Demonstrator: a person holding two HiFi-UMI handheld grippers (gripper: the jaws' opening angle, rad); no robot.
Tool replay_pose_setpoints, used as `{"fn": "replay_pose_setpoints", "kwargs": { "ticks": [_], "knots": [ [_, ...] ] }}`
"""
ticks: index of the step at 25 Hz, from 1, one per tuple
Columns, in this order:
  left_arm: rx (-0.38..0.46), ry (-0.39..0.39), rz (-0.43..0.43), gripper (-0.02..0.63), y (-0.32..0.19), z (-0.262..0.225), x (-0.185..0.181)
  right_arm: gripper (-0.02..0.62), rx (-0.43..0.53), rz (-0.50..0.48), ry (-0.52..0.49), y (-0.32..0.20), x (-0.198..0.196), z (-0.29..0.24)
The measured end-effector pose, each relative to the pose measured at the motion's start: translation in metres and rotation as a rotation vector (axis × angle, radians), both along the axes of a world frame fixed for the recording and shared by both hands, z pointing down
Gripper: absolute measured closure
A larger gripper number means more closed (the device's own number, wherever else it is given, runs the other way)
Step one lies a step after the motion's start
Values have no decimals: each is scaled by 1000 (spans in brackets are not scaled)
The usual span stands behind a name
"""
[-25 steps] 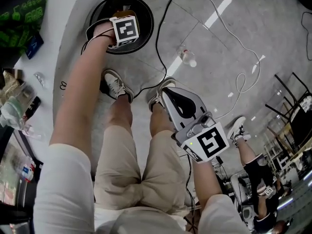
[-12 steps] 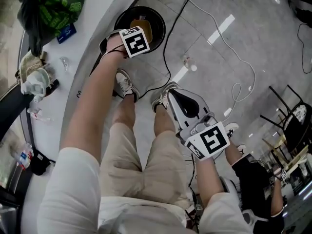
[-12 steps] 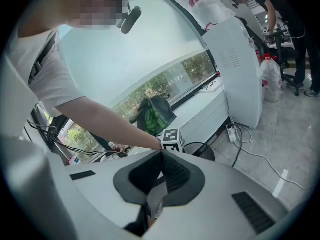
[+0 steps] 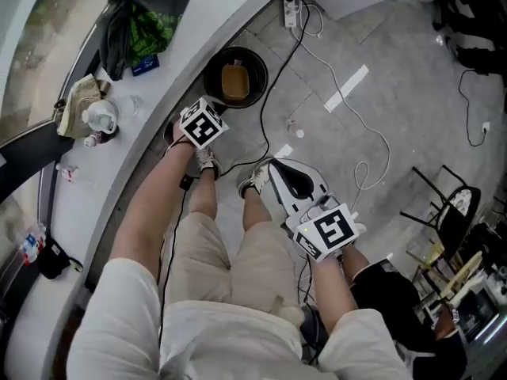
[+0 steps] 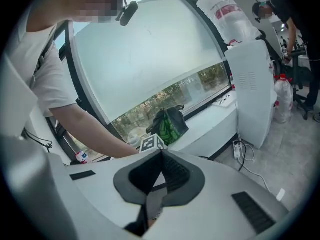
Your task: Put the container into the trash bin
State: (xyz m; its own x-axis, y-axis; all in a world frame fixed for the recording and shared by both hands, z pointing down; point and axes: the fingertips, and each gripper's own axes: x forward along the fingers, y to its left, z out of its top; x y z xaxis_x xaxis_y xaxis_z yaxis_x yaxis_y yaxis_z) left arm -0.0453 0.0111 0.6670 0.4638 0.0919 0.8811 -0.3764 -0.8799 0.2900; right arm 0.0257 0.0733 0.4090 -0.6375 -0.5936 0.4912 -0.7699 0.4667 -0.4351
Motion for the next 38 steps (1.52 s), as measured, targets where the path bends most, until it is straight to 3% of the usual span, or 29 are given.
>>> {"fn": "replay_pose_setpoints", "kwargs": {
  "ticks": [8,12,20,27,38],
  "knots": [
    [147,177,-240,588,-5,-120,-27,594,74,-6,39,-14,-11,-75],
    [229,219,-257,588,-11,-175,-40,594,117,-12,31,-25,-26,-113],
    [392,343,-396,588,-41,-306,-48,594,180,-21,50,-32,-40,-186],
    [519,450,-494,588,-64,-398,-46,594,243,34,57,-39,-22,-236],
    [646,597,-547,588,-83,-515,-46,595,378,109,102,-64,6,-297]
  ]
}}
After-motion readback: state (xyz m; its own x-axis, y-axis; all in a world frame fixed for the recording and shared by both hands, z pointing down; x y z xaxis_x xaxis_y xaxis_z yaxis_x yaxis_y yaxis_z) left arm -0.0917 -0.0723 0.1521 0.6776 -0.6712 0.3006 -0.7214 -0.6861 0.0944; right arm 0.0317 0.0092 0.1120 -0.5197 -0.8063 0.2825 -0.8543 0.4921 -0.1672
